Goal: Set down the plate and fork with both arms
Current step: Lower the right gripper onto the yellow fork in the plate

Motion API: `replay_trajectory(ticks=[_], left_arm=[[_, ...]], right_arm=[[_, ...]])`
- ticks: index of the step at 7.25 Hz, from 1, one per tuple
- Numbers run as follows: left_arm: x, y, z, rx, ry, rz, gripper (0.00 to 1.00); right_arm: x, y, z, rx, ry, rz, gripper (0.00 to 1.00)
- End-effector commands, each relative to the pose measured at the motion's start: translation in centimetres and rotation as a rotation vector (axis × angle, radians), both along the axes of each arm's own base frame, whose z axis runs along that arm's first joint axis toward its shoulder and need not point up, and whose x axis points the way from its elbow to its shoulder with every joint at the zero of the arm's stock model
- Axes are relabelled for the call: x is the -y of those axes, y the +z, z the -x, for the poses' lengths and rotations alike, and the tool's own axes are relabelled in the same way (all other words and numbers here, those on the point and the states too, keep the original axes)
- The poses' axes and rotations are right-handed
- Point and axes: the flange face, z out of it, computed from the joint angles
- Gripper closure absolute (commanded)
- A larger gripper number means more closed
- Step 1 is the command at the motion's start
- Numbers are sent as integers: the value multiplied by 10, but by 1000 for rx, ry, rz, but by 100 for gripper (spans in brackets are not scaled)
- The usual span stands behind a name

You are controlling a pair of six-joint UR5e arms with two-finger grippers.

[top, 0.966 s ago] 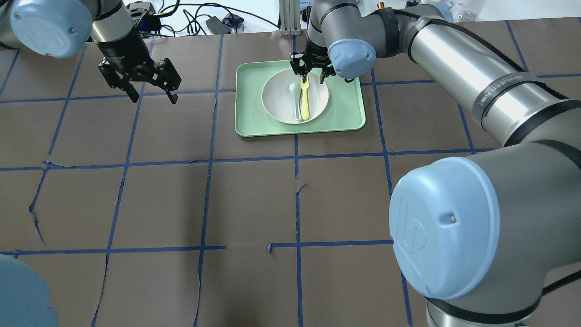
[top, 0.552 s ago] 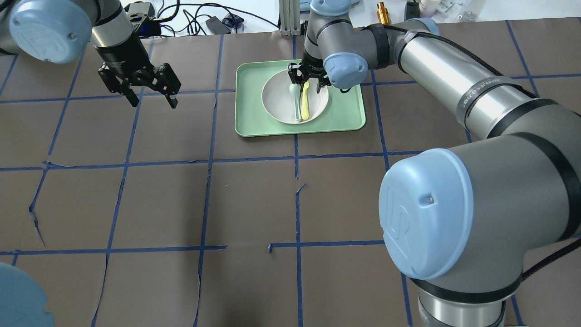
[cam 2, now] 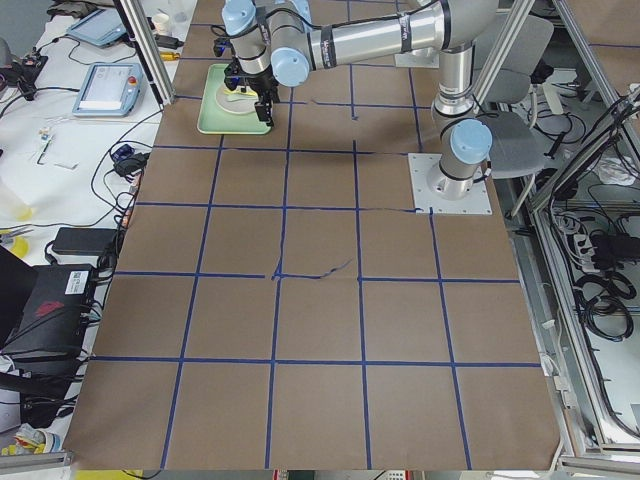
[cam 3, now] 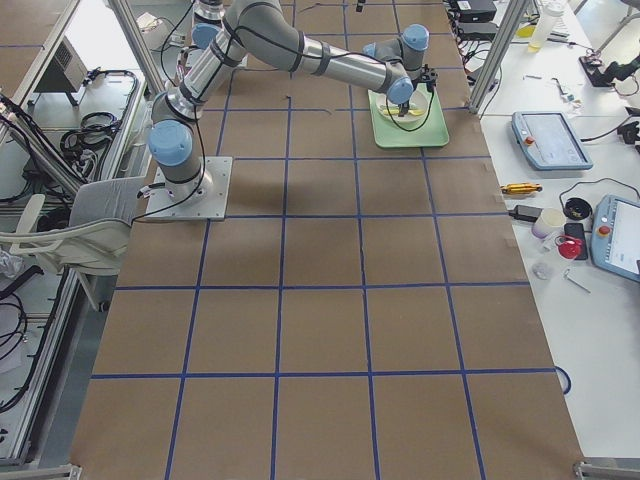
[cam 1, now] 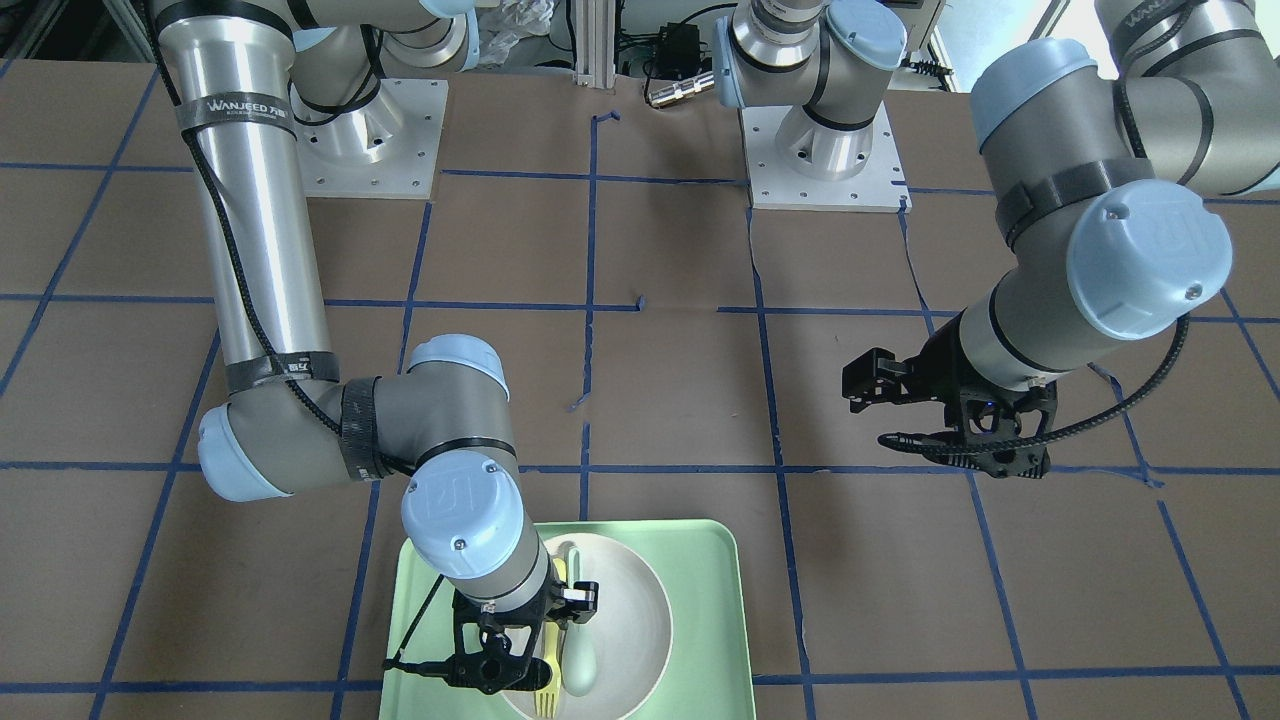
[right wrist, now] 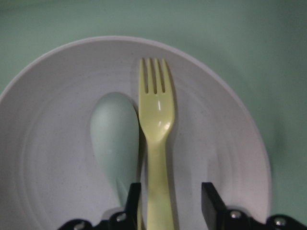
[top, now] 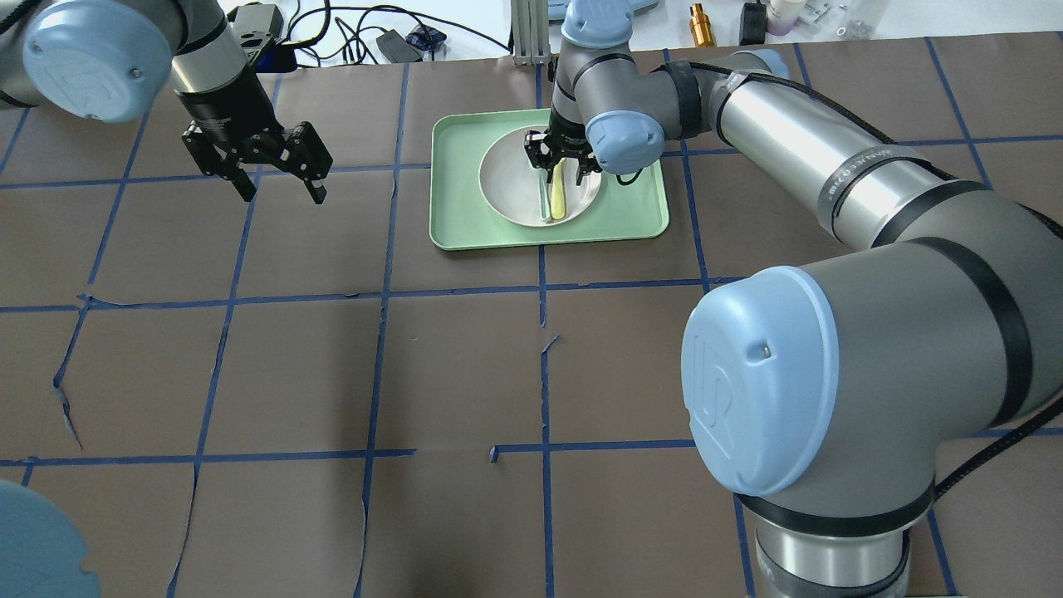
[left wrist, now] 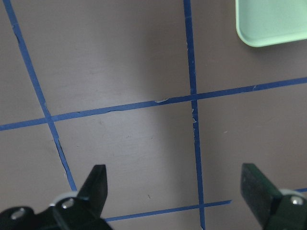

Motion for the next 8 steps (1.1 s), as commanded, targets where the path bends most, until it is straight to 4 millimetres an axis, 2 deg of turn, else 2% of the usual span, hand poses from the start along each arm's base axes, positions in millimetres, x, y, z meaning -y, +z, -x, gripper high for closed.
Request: replay_trajectory(ticks=[1,3,4,5,7,8], left_arm=[[0,-1,0,2,0,4,0],[1,0,-1,3,1,7,0],[0,-1,0,3,0,5,0],[0,-1,0,5,-1,5,0],[1,0,-1,5,1,6,0],[1,0,-1,5,1,6,0]], right_arm=[[-1,-7,-1,-5,4,-9,47],[-1,-10,-1,-8,9,-13,48],[-1,-9,-1,-8,15,-12,69],[-2,-8,-1,-9,15,-15,100],[-2,-3,-1,-7,10,-10,100],[-2,8,-1,-5,0,3,100]])
